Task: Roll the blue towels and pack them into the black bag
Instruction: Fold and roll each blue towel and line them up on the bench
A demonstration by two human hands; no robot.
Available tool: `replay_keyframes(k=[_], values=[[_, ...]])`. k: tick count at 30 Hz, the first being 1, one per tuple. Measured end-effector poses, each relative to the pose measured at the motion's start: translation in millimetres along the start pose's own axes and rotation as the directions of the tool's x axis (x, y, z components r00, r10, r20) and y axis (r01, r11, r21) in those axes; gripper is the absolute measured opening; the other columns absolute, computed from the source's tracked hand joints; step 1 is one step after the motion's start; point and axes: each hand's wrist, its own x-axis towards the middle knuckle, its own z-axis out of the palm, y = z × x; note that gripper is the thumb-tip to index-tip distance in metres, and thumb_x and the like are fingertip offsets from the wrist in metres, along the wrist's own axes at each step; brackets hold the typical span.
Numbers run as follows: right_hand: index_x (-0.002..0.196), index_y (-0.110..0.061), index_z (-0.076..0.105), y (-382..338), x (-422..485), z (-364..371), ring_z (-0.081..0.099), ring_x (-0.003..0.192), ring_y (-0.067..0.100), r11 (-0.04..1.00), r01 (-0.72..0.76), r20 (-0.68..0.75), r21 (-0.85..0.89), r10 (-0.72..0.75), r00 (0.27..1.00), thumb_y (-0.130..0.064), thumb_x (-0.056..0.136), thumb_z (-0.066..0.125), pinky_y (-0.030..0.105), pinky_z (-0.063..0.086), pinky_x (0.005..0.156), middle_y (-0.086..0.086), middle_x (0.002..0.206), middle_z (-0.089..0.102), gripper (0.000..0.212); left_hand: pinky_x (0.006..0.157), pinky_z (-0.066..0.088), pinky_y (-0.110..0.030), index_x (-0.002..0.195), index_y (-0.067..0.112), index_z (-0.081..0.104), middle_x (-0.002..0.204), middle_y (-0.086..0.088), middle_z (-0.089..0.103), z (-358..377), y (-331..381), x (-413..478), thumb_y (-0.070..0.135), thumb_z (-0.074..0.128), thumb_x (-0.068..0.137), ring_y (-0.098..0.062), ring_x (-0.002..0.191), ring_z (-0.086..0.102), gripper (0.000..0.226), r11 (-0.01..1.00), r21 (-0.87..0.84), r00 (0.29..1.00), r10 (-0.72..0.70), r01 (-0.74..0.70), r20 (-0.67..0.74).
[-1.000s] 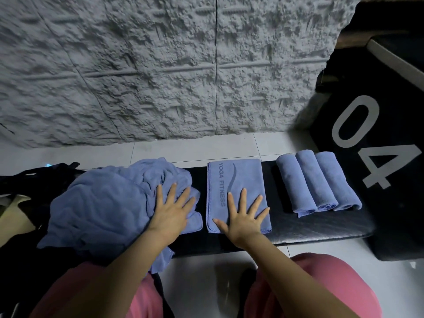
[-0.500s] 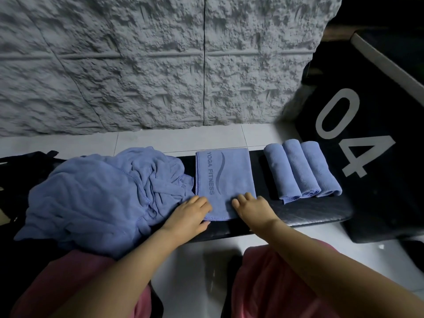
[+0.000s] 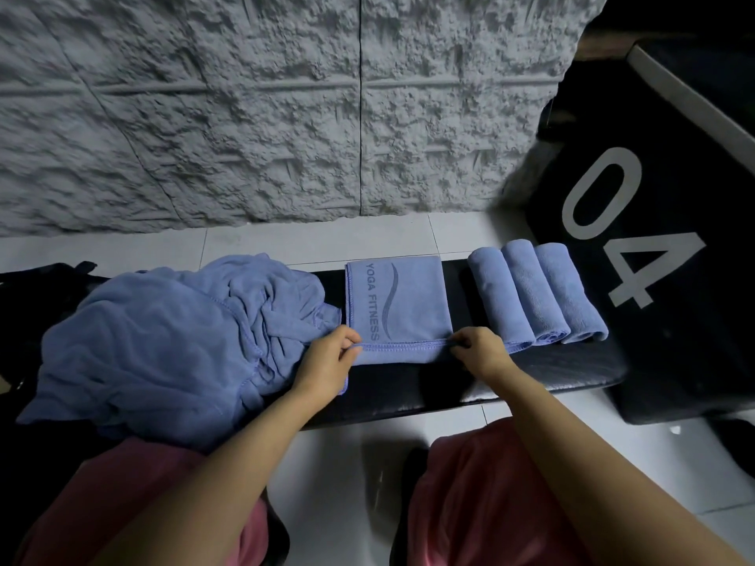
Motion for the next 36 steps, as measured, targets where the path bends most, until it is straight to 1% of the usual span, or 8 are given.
replay_keyframes(k=[4,8,12,18,22,26,30,36], values=[[0.099,-0.007,0.060,-6.1,-3.8,4.6,0.055,0.094,0.032,0.994,0.073,-0.150,-0.078,-0.084,0.985,-0.003,0.079,0.061,0.034,0.046,0.076,0.012,0.104,0.056,0.020,0.065,0.045,-0.024,0.084,0.012,0.055,0.089,0.000,0.051,0.9,-3.5,4.2,0.003,0.065,0.082,-0.009,0.063,0.052,0.013,0.979,0.146,0.985,0.154,-0.141,-0.080],[0.096,-0.008,0.060,-9.0,-6.3,5.8,0.047,0.096,0.027,0.860,0.335,-0.103,-0.385,-0.401,0.910,0.001,0.079,0.052,0.034,0.038,0.060,0.006,0.100,0.054,0.021,0.057,0.046,-0.029,0.078,0.010,0.059,0.087,-0.001,0.054,-0.4,-7.7,4.6,-0.005,0.075,0.066,-0.016,0.076,0.049,0.025,0.732,0.522,0.883,0.459,-0.438,0.097],[0.095,-0.011,0.061,-8.3,-6.5,5.8,0.052,0.097,0.028,0.728,0.450,0.009,-0.516,-0.521,0.853,-0.014,0.077,0.059,0.032,0.037,0.064,0.005,0.098,0.058,0.019,0.062,0.048,-0.028,0.081,0.017,0.066,0.085,0.005,0.059,-5.4,-8.3,1.0,0.033,0.082,0.065,-0.016,0.077,0.054,0.028,0.593,0.615,0.816,0.559,-0.519,0.150],[0.115,-0.016,0.052,-6.2,-6.8,5.0,0.046,0.106,0.024,0.734,0.412,0.066,-0.540,-0.451,0.890,-0.010,0.077,0.059,0.033,0.039,0.076,0.000,0.114,0.053,0.039,0.076,0.050,-0.033,0.099,0.017,0.068,0.098,0.006,0.065,-3.0,-5.8,-2.2,0.014,0.070,0.079,-0.018,0.092,0.054,0.021,0.788,0.497,0.918,0.395,-0.362,0.042],[0.113,-0.014,0.056,-0.1,-1.1,4.7,0.050,0.104,0.027,0.976,0.209,-0.059,-0.068,-0.213,0.975,-0.008,0.085,0.053,0.036,0.046,0.081,0.009,0.107,0.064,0.029,0.080,0.046,-0.036,0.109,0.017,0.061,0.099,-0.008,0.061,-0.7,1.4,1.8,0.020,0.053,0.092,-0.025,0.096,0.054,0.019,0.913,0.384,0.984,0.173,-0.139,-0.054],[0.114,-0.005,0.051,-2.0,-2.1,2.7,0.055,0.088,0.024,0.984,0.060,-0.051,0.168,-0.052,0.997,-0.012,0.091,0.055,0.027,0.041,0.074,0.011,0.102,0.062,0.024,0.081,0.044,-0.040,0.107,0.015,0.050,0.102,-0.014,0.060,4.4,1.6,8.7,0.025,0.049,0.093,-0.033,0.095,0.056,0.017,0.936,0.352,0.998,0.024,-0.002,-0.058],[0.100,-0.007,0.051,-1.7,-2.4,6.2,0.055,0.086,0.028,0.994,0.045,-0.092,0.100,-0.036,0.995,-0.017,0.086,0.061,0.031,0.042,0.069,0.011,0.095,0.061,0.020,0.080,0.043,-0.039,0.109,0.013,0.047,0.101,-0.015,0.059,6.7,4.5,7.6,0.026,0.050,0.093,-0.033,0.094,0.056,0.020,0.895,0.445,0.996,0.028,0.012,-0.082],[0.096,-0.019,0.064,-8.2,-9.2,1.1,0.045,0.095,0.022,0.853,0.312,-0.168,-0.418,-0.410,0.896,-0.011,0.085,0.056,0.027,0.032,0.055,-0.005,0.099,0.058,0.016,0.066,0.049,-0.037,0.077,0.017,0.061,0.087,0.003,0.056,4.3,-2.3,8.8,0.009,0.075,0.074,-0.018,0.083,0.045,0.016,0.821,0.493,0.915,0.387,-0.288,-0.111]])
